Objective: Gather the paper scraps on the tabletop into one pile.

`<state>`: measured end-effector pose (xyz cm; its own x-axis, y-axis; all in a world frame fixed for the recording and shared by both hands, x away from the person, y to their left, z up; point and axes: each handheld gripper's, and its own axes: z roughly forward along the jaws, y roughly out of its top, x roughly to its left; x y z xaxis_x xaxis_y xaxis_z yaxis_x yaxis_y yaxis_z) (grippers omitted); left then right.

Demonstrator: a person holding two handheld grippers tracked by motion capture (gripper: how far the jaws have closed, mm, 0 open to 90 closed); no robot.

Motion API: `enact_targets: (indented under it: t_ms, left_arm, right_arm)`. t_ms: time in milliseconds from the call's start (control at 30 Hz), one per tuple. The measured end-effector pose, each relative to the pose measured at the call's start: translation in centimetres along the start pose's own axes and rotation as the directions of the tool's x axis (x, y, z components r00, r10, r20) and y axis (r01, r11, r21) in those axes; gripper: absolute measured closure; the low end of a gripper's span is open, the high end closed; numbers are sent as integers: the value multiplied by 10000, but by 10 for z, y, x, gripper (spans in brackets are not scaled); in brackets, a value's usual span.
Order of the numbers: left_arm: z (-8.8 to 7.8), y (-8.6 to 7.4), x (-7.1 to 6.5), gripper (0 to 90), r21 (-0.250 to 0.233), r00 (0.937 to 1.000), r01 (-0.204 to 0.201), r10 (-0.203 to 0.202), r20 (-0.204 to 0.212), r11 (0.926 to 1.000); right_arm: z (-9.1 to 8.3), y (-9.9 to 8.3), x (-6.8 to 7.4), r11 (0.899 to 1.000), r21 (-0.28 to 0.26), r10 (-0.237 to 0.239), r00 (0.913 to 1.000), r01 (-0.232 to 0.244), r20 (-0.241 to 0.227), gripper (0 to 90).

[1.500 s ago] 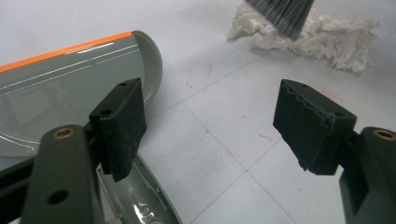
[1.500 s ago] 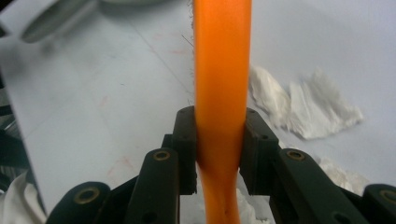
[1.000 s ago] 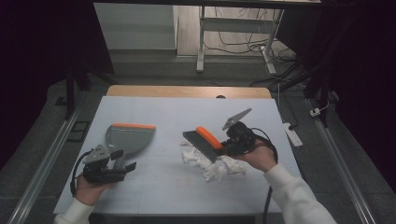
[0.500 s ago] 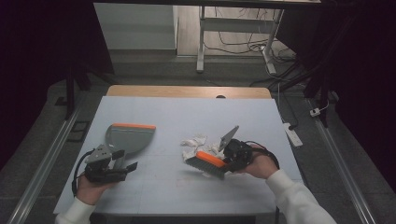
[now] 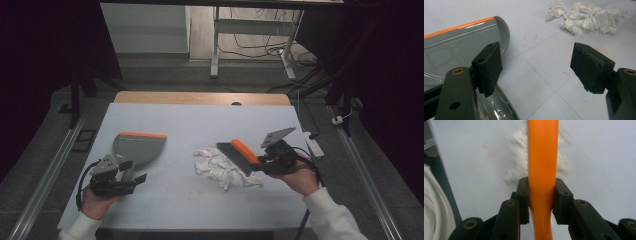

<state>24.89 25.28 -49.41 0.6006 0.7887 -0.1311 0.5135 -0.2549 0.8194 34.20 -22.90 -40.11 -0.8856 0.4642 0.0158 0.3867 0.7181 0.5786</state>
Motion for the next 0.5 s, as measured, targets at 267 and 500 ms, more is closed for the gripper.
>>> enact_targets:
  t_ms: [267,500]
  left_arm:
    - [1,1,1,263,-22,10000,-10,10,77,10000]
    - [3,2,1,263,-7,9999,-60,60,115,10000]
  right_arm:
    - [-17,-61,-23,9327,1146,3383,9397,-3419,496,695]
    - [2,-78,-34,8575,1588,4897,8710,-4894,403,696]
